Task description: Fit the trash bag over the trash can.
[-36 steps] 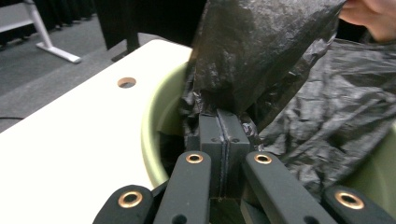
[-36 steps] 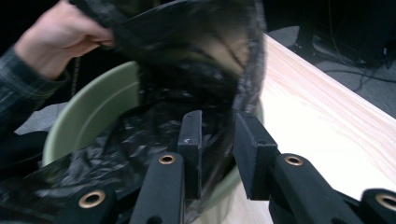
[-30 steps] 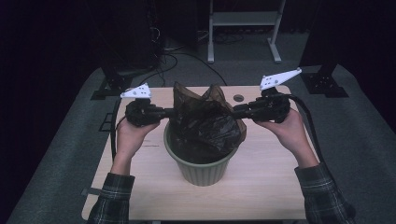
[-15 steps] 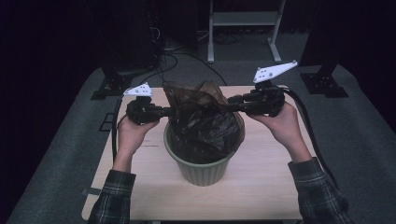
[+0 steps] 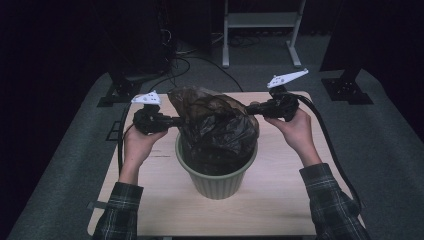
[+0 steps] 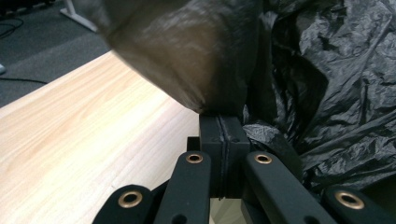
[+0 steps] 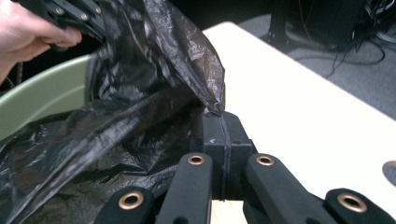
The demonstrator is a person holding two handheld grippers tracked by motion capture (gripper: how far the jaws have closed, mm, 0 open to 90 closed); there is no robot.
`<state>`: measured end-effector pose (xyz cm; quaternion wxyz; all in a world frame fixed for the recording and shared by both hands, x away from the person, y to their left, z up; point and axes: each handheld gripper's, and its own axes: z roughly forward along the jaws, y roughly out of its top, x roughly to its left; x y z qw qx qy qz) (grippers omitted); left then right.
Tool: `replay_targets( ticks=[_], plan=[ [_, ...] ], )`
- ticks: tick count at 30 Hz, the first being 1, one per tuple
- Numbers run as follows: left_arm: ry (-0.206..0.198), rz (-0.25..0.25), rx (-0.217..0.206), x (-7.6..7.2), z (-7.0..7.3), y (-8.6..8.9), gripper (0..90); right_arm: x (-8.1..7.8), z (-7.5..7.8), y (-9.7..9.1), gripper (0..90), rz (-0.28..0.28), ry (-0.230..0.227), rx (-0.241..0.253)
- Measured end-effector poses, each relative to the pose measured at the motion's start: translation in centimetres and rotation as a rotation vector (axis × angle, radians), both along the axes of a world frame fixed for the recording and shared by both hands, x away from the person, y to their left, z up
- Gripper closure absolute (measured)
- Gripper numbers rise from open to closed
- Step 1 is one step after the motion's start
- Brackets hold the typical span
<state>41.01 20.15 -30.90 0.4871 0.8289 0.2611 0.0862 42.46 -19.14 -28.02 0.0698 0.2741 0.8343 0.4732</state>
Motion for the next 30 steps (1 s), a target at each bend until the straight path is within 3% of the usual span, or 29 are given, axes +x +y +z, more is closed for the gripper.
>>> replay_targets(
  ticks=[8,10,12,13,19,23,25,30],
  plan=[
    [0.036,0.045,0.019,0.6,-1.3,1.0,89.6,0.6,-2.0,-0.9,89.9,-0.023,0.047,-0.002],
    [0.031,0.058,0.005,0.5,-1.1,1.1,74.8,0.5,-2.0,-1.0,89.9,-0.016,0.047,0.002],
    [0.02,0.054,-0.011,0.1,-0.7,1.1,70.9,0.4,-2.0,-0.9,89.9,-0.014,0.045,0.004],
    [0.006,0.055,-0.009,-0.3,-0.3,1.0,63.5,0.3,-1.8,-0.9,89.9,-0.009,0.041,0.005],
    [-0.067,0.058,-0.017,-2.3,1.8,0.8,49.5,0.1,-1.5,-0.8,89.9,-0.002,0.036,0.011],
    [-0.111,0.021,-0.029,-3.8,3.2,-0.5,48.7,0.0,-1.4,-0.7,89.9,0.002,0.034,0.013],
    [-0.133,-0.029,-0.02,-4.8,4.2,-2.1,50.4,0.0,-1.4,-0.6,89.9,0.005,0.032,0.014],
    [-0.147,-0.083,-0.018,-5.7,5.1,-4.5,51.4,-0.1,-1.3,-0.6,89.9,0.006,0.034,0.013]
  ],
)
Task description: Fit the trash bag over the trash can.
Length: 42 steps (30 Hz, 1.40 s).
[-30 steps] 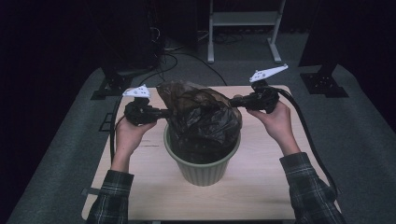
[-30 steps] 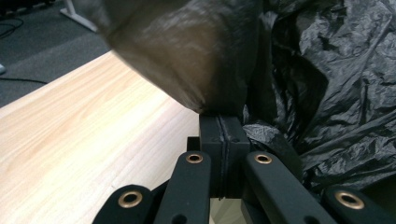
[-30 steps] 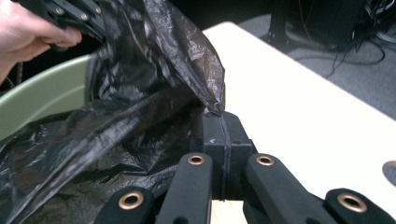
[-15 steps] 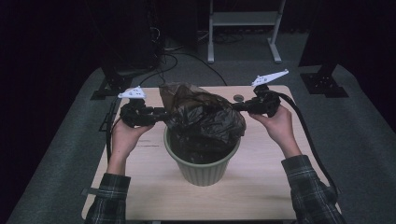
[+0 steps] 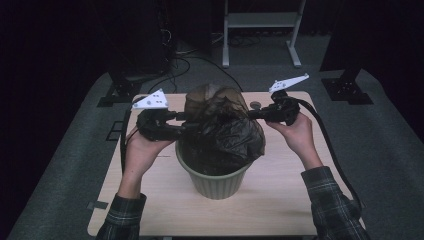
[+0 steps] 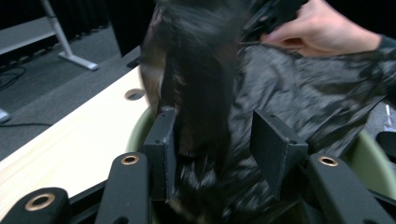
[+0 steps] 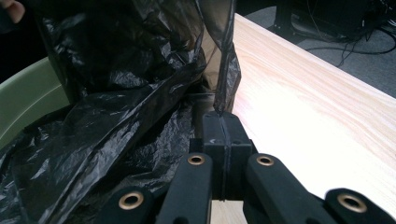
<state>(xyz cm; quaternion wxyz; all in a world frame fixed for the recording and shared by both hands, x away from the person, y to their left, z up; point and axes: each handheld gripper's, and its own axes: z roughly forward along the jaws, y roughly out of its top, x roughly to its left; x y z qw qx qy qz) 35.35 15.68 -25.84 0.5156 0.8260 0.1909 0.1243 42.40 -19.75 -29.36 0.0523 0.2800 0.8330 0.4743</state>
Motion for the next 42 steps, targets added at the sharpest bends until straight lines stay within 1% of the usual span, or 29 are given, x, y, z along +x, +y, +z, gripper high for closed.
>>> replay_targets(
  ticks=[2,3,4,7,9,11,13,14,15,17,18,19,20,21,22,23,24,25,26,27,28,29,30,31,32,33,35,38,42],
  plan=[
    [-0.01,-0.027,-0.008,-0.3,0.3,-1.0,51.3,0.0,0.0,0.0,89.9,0.0,-0.004,-0.002],
    [-0.017,-0.047,-0.023,-0.5,0.7,-1.7,51.1,0.0,0.1,-0.1,89.9,-0.001,-0.001,-0.001],
    [-0.017,-0.047,-0.023,-0.5,0.7,-1.7,51.1,0.0,0.1,-0.1,89.9,-0.001,-0.001,-0.001],
    [-0.019,-0.086,-0.044,-0.7,1.2,-2.7,51.1,0.0,0.1,-0.2,89.9,-0.001,-0.003,-0.002],
    [-0.028,-0.095,-0.039,-0.8,1.5,-3.5,50.9,0.0,0.1,-0.2,89.9,-0.001,-0.003,-0.001],
    [-0.038,-0.097,-0.032,-0.7,1.7,-4.3,48.2,-0.1,0.2,-0.2,89.9,0.0,-0.003,0.003],
    [-0.05,-0.083,-0.017,-0.5,1.7,-4.8,46.4,-0.2,0.2,-0.1,89.9,0.003,-0.006,0.003],
    [-0.053,-0.087,-0.008,-0.3,1.7,-4.9,51.6,-0.2,0.1,0.0,89.9,0.006,-0.004,0.004],
    [-0.054,-0.089,-0.004,-0.1,1.7,-4.8,59.8,-0.3,0.1,0.0,89.9,0.008,-0.004,0.002],
    [-0.04,-0.09,-0.006,0.3,1.5,-4.5,75.3,-0.4,0.1,0.0,89.9,0.017,-0.005,0.005],
    [-0.034,-0.087,-0.012,0.5,1.3,-4.3,80.5,-0.4,0.1,0.0,89.8,0.018,-0.007,0.005],
    [-0.031,-0.083,-0.012,0.6,1.1,-4.1,86.8,-0.6,0.2,-0.2,84.1,0.022,-0.011,0.012],
    [-0.023,-0.077,-0.016,0.8,0.9,-3.8,87.1,-0.6,0.3,-0.4,78.0,0.016,-0.015,0.023],
    [-0.017,-0.071,-0.016,1.0,0.6,-3.5,87.9,-0.7,0.5,-0.5,77.0,0.01,-0.015,0.036],
    [-0.012,-0.068,-0.019,1.0,0.5,-3.3,87.9,-0.7,0.5,-0.5,77.0,0.01,-0.015,0.036],
    [-0.005,-0.063,-0.027,1.2,0.2,-3.0,88.5,-1.0,1.1,-0.8,74.3,0.008,-0.036,0.058],
    [0.0,-0.06,-0.033,1.3,0.1,-2.8,88.5,-1.0,1.1,-0.8,74.3,0.008,-0.036,0.058],
    [0.006,-0.059,-0.036,1.4,-0.1,-2.6,88.5,-1.2,1.4,-0.9,74.3,0.011,-0.042,0.071],
    [0.007,-0.057,-0.038,1.4,-0.2,-2.5,88.5,-1.6,2.1,-0.8,73.4,0.023,-0.062,0.093],
    [0.008,-0.057,-0.042,1.5,-0.2,-2.5,88.5,-1.6,2.1,-0.8,73.4,0.023,-0.062,0.093],
    [0.008,-0.058,-0.044,1.5,-0.2,-2.4,88.5,-2.0,2.8,-0.4,70.7,0.039,-0.076,0.107],
    [0.008,-0.058,-0.044,1.5,-0.2,-2.4,88.5,-2.2,3.1,-0.1,69.9,0.04,-0.089,0.107],
    [0.009,-0.059,-0.045,1.4,-0.2,-2.3,88.5,-2.2,3.1,-0.1,69.9,0.04,-0.089,0.107],
    [0.007,-0.059,-0.046,1.4,-0.1,-2.3,88.7,-2.5,3.6,0.5,67.5,0.062,-0.106,0.115],
    [0.007,-0.058,-0.048,1.3,-0.1,-2.3,88.7,-2.5,3.6,0.5,67.5,0.062,-0.106,0.115],
    [0.008,-0.059,-0.054,1.3,0.0,-2.3,88.7,-2.6,3.9,1.3,67.3,0.084,-0.11,0.116],
    [0.009,-0.062,-0.056,1.3,0.1,-2.3,88.7,-2.6,3.9,1.6,66.2,0.092,-0.106,0.117],
    [0.007,-0.065,-0.058,1.1,0.1,-2.2,88.7,-2.1,3.7,3.1,62.6,0.112,-0.081,0.103],
    [0.008,-0.068,-0.06,1.1,0.1,-2.1,88.7,-1.1,2.8,4.2,62.2,0.129,-0.033,0.097]
  ],
)
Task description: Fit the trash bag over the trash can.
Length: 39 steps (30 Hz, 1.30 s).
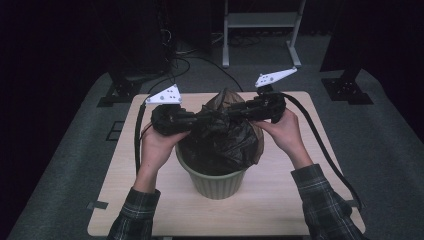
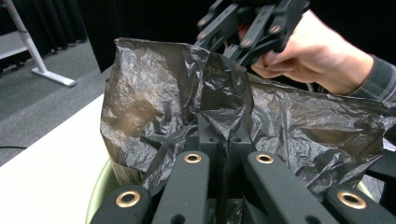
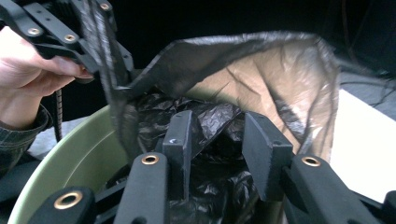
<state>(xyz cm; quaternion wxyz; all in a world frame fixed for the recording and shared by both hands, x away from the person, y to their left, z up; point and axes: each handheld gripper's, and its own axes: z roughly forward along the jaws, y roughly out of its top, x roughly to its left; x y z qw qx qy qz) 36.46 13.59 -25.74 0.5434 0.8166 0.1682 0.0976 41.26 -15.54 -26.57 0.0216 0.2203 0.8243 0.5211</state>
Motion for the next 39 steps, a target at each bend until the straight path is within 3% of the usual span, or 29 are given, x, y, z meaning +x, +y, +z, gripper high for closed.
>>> replay_targets(
  ticks=[2,3,4,7,9,11,12,15,18,22,27,31,35,39],
  plan=[
    [0.0,0.0,-0.006,0.0,-0.1,0.0,88.7,0.4,-0.5,0.3,63.2,-0.018,0.021,-0.021],
    [0.001,0.0,-0.007,0.0,-0.1,0.1,88.7,0.8,-0.9,0.6,71.9,0.004,0.043,-0.018],
    [0.001,-0.002,-0.008,-0.1,-0.1,0.1,88.7,0.8,-0.9,0.6,71.9,0.004,0.043,-0.018],
    [0.006,-0.007,-0.007,-0.2,-0.3,0.3,88.5,0.9,-1.3,1.0,89.0,0.035,0.041,-0.022],
    [0.011,-0.003,-0.01,-0.2,-0.3,0.4,86.2,0.8,-1.3,1.0,89.9,0.038,0.034,-0.027],
    [0.008,0.004,-0.018,-0.3,-0.3,0.7,77.4,0.7,-1.4,1.0,90.0,0.048,0.035,-0.035],
    [0.015,0.009,-0.024,-0.3,-0.1,0.9,66.0,0.5,-1.4,1.0,90.0,0.05,0.035,-0.041],
    [-0.006,0.019,-0.028,-0.6,0.9,1.5,43.2,-0.2,-1.1,1.0,90.0,0.065,0.016,-0.062],
    [-0.016,0.011,-0.032,-0.6,2.3,1.6,36.9,-0.5,-1.1,1.1,90.0,0.07,0.009,-0.077],
    [-0.02,-0.013,-0.03,0.0,3.8,0.9,35.6,-0.6,-1.1,1.1,90.0,0.07,0.011,-0.086],
    [-0.034,-0.038,-0.076,0.6,5.5,-0.1,34.2,-0.6,-1.2,1.2,90.0,0.071,0.012,-0.101],
    [-0.026,-0.051,-0.065,1.4,6.5,-1.4,32.4,-0.6,-1.3,1.3,90.0,0.073,0.011,-0.103],
    [0.02,-0.058,-0.031,2.5,6.1,-3.0,29.9,-0.6,-1.3,1.3,90.0,0.073,0.011,-0.1],
    [0.063,-0.065,0.003,3.5,4.8,-4.5,27.5,-0.6,-1.4,1.5,90.0,0.075,0.013,-0.098]
  ],
)
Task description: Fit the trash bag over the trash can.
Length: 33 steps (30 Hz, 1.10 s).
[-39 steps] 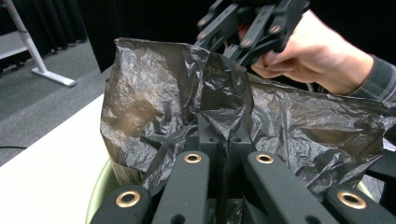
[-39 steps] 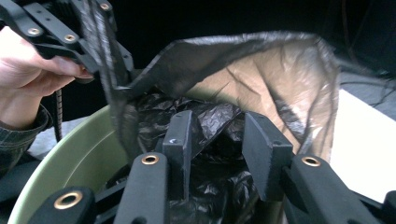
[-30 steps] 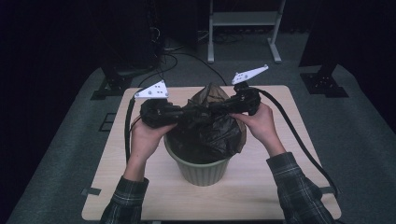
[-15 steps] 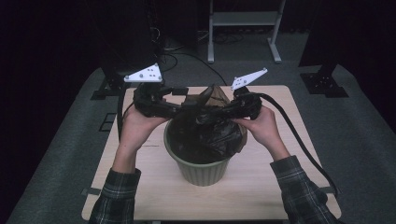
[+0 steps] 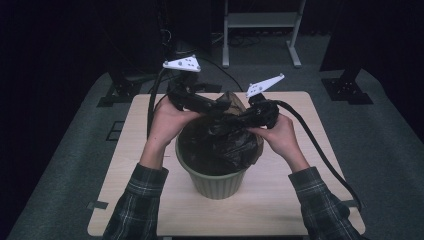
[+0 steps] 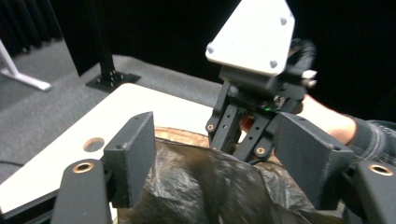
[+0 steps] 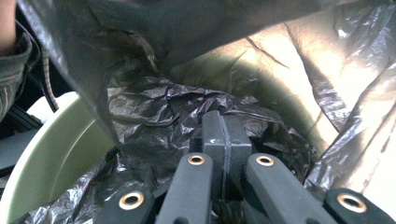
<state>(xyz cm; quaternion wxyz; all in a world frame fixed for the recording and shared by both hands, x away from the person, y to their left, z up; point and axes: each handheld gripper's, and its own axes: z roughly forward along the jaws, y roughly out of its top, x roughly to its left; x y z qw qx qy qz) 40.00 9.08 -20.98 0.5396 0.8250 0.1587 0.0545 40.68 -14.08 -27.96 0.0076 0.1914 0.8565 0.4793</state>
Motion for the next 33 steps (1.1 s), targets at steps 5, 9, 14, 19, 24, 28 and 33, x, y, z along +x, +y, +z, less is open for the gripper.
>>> replay_targets(
  ticks=[5,9,14,19,24,28,33],
  plan=[
    [0.02,0.034,0.061,0.8,-1.6,-1.2,26.4,-0.1,-0.1,0.1,90.0,0.005,0.0,0.002],
    [0.046,0.039,0.107,1.5,-2.6,-0.7,59.9,-0.4,0.0,0.1,90.0,0.017,-0.003,0.006],
    [0.063,0.081,0.116,1.9,-3.4,1.0,89.9,-1.1,0.2,0.0,90.0,0.037,-0.012,0.013],
    [0.067,0.163,0.067,1.8,-3.9,4.5,89.9,-1.6,0.0,-1.2,90.0,0.03,-0.014,0.014],
    [0.058,0.216,0.023,0.7,-4.2,8.4,90.0,-2.4,0.2,-2.8,90.0,0.023,-0.021,0.013],
    [0.047,0.257,-0.007,-0.4,-4.4,11.0,90.0,-2.8,0.5,-3.9,90.0,0.012,-0.023,0.019],
    [0.052,0.298,-0.017,-1.2,-4.9,13.1,90.0,-3.4,0.4,-4.6,90.0,0.017,-0.022,0.013]
  ],
)
